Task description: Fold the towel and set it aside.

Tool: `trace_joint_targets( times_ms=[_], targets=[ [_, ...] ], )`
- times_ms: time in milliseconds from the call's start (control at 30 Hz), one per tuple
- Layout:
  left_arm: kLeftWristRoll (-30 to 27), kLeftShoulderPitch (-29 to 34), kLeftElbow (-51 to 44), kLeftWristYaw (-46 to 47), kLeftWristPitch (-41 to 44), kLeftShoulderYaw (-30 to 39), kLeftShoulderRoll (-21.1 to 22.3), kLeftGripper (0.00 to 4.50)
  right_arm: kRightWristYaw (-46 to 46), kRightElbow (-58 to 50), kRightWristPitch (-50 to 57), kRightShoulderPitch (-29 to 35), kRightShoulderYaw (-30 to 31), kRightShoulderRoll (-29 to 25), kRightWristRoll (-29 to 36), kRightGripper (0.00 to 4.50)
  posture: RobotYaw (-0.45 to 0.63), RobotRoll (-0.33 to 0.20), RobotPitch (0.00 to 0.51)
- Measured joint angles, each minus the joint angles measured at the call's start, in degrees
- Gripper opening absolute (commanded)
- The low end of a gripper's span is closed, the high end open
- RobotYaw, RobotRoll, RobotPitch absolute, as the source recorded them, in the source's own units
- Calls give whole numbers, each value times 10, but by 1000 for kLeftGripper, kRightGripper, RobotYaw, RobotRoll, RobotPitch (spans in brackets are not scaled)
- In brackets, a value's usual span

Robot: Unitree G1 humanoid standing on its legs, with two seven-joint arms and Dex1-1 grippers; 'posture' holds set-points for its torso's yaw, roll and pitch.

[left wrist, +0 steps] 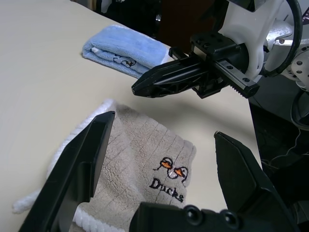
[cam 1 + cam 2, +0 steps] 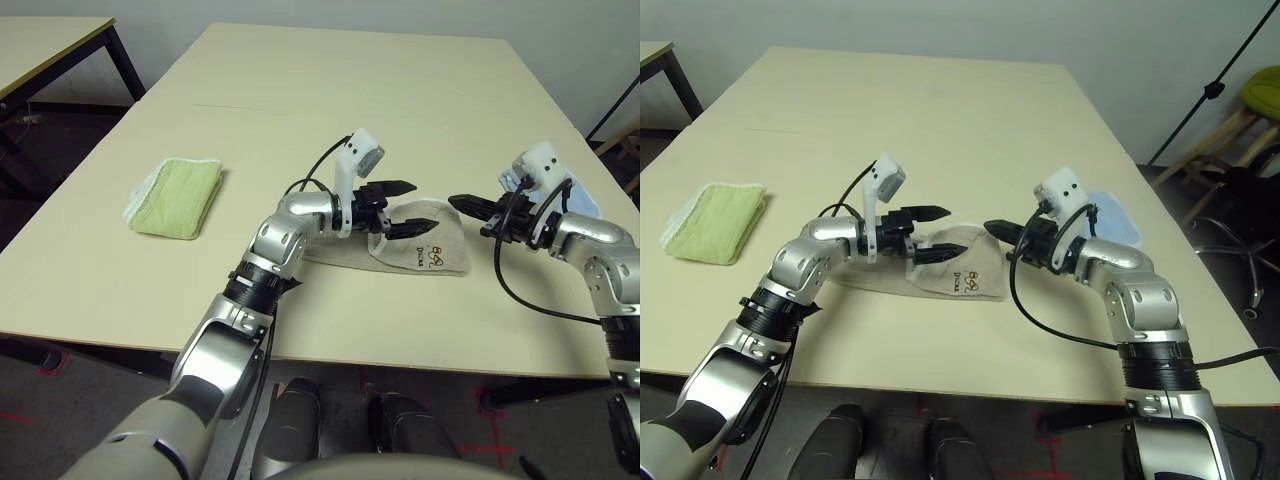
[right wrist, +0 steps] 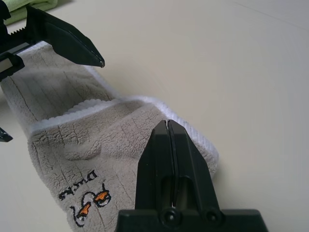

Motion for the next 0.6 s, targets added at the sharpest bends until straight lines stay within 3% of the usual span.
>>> trace_joint_targets(
  times_ms=[600],
  targets=[
    [1,-17,3,5,3,3,-8,4308,-1,0,0,0,0,5,0,0,145,0,128]
  ],
)
